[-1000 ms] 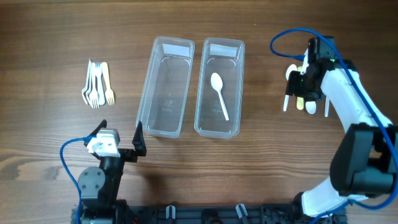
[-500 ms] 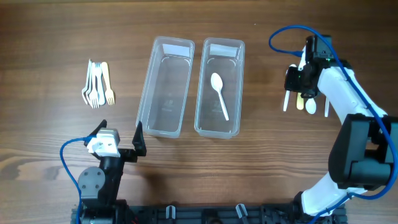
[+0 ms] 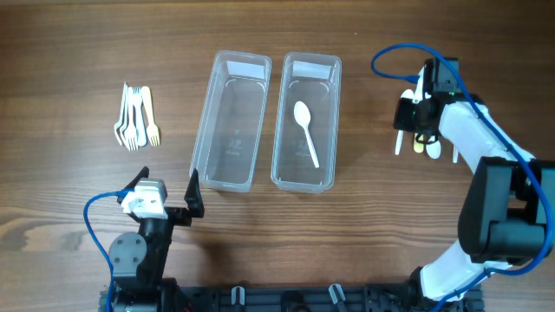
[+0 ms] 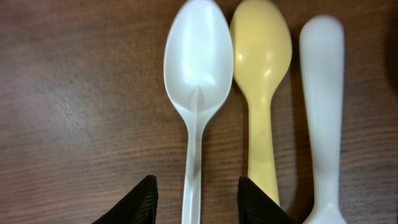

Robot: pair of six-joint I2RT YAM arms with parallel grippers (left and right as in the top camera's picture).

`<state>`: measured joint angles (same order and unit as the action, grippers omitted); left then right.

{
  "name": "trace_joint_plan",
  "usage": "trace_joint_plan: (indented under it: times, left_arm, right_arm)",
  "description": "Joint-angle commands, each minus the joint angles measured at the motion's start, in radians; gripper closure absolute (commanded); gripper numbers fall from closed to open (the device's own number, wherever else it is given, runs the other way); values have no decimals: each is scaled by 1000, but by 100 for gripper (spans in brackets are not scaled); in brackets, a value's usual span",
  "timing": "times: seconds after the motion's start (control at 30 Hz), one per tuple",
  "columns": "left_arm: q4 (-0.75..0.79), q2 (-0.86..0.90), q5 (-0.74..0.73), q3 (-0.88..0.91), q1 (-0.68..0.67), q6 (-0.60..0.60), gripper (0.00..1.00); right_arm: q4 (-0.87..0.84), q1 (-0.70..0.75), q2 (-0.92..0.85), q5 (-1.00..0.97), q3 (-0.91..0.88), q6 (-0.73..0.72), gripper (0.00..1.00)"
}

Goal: Pack container
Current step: 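Return the right gripper to the spoons and grasp another white spoon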

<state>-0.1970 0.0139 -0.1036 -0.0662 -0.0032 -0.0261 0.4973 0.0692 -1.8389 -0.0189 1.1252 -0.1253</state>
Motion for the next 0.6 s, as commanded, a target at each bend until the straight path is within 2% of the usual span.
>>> trace_joint_plan:
  times: [0.0, 0.23, 0.57]
  left_arm:
    - [3, -7, -12, 6, 6, 20, 0]
    - [3, -7, -12, 6, 6, 20, 0]
    - [3, -7, -12, 6, 6, 20, 0]
  right_arm:
    - [-43, 0, -21, 19, -43, 21, 56]
    - [-88, 0, -21, 19, -70, 22, 51]
    - [-192, 0, -21, 20, -105, 37, 52]
